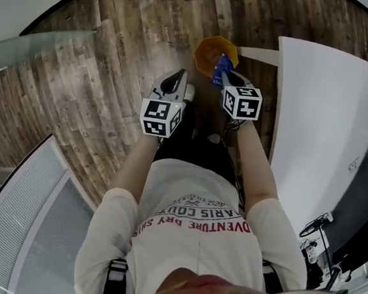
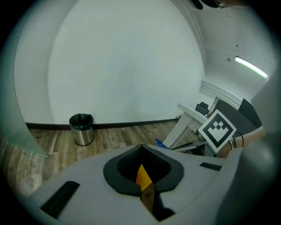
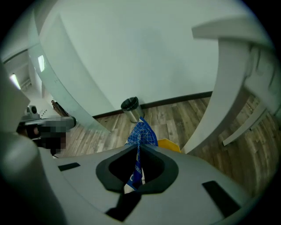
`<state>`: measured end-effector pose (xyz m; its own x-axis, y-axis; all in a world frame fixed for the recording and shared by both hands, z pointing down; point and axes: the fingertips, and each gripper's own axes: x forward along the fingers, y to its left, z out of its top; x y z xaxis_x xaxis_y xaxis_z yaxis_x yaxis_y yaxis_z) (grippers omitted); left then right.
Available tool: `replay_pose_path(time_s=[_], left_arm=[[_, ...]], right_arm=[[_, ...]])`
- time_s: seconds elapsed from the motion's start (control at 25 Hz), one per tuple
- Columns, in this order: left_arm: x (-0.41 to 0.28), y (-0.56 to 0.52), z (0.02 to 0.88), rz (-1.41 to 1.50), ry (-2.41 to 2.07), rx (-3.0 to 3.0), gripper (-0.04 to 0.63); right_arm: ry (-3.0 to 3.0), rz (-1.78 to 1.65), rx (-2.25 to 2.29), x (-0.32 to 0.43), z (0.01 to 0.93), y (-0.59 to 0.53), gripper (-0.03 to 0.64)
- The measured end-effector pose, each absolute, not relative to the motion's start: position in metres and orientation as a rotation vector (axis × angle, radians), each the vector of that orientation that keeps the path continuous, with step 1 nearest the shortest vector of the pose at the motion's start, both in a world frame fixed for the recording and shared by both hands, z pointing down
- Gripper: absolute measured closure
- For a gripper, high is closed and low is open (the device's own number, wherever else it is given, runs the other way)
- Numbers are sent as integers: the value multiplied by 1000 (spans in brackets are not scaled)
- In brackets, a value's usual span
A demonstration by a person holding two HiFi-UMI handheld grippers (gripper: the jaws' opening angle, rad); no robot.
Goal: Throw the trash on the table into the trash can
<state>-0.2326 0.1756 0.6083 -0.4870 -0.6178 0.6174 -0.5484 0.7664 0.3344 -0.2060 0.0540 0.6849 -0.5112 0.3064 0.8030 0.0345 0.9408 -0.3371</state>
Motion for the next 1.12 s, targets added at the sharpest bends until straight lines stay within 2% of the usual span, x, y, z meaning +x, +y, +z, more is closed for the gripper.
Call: replay_pose_path(time_s=[0.16,0.32,0.6,0.64,0.76,0.88,1.12], left_arm=[[-255,183,689,-181,-2168,807,572],[-244,188,777,-194,-2103,757,572],[-242,196,872,-217,-2065,720,572],[-243,197,877,-216,-2063,718,572],[-242,203,884,-220,-2057,706,572],[-234,205,879,-206,-2043,714,572],[-241,211,845,-209,-2078,685,572]], right_arm=[[-2029,351,-231,-229,786,57,584],[-1969,322,-245,-225,879,61,584],[-1925,218,-248,-220,987,69,584],[-1917,183,-238,-220,997,68,578],[-1887,119,-208,-219,1012,66,455],[-1878,140,-146,-215,1007,59,432],[-1921,180,-122,-221,965,57,431]])
